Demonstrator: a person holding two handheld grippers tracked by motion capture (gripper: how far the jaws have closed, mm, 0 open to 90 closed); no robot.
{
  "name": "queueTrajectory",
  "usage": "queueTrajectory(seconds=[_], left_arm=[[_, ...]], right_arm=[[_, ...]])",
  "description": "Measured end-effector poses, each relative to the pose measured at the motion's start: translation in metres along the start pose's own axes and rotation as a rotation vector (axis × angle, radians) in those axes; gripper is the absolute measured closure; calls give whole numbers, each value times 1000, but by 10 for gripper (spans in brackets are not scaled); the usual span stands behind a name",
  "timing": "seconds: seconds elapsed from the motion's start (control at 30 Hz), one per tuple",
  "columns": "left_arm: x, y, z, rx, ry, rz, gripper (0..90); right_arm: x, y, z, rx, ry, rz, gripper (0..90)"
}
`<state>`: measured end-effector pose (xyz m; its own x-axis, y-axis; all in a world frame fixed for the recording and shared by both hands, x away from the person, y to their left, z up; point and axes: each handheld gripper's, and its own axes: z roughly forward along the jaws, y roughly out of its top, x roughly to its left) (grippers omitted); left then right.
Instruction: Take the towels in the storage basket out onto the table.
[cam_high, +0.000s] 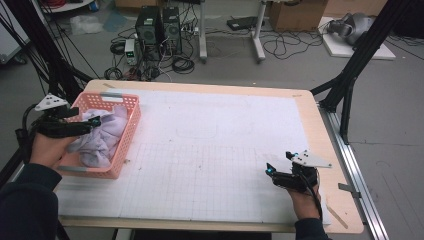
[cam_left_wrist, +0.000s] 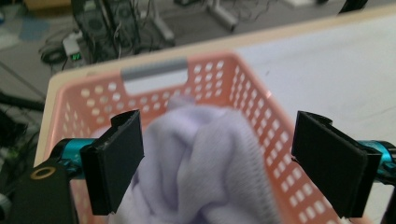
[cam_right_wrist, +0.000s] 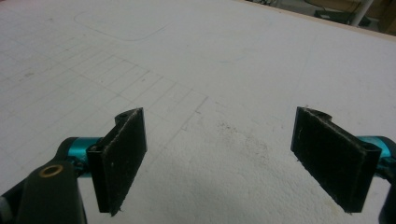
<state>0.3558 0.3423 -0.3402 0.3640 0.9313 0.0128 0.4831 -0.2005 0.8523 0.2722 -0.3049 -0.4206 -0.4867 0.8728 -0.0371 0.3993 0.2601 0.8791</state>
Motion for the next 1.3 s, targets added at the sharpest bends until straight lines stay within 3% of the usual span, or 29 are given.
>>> queueTrajectory(seconds=[0.17,0.3,0.47,0.63,0.77,0.9,1.07,1.1,1.13,1.17,1.2,1.3], left_arm=[[3,-4,19,129,72,10,196],[7,-13,39,275,52,-23,223],[7,-19,47,317,52,-15,215],[5,-29,63,393,44,-12,139],[0,-33,71,416,57,14,69],[-6,-38,80,425,107,58,71],[-6,-38,77,402,105,61,280],[-6,-37,75,399,101,64,280],[-6,-37,74,391,104,63,396],[-7,-36,74,386,103,70,396],[-8,-37,73,378,95,72,478],[-9,-36,71,371,95,79,536]], right_arm=[[1,1,-1,-3,4,-10,170],[1,1,-1,-2,4,-5,170],[0,1,-1,-2,4,-9,170],[1,1,-1,-3,5,-14,170],[1,1,-1,0,7,-13,170],[2,1,-1,-6,11,-25,171],[2,2,-2,-12,8,-24,171],[2,2,-2,-12,8,-24,171],[1,1,-3,-11,7,-22,171],[1,1,-3,-11,7,-22,171],[1,2,-3,-13,5,-18,171],[1,2,-3,-14,3,-20,172]])
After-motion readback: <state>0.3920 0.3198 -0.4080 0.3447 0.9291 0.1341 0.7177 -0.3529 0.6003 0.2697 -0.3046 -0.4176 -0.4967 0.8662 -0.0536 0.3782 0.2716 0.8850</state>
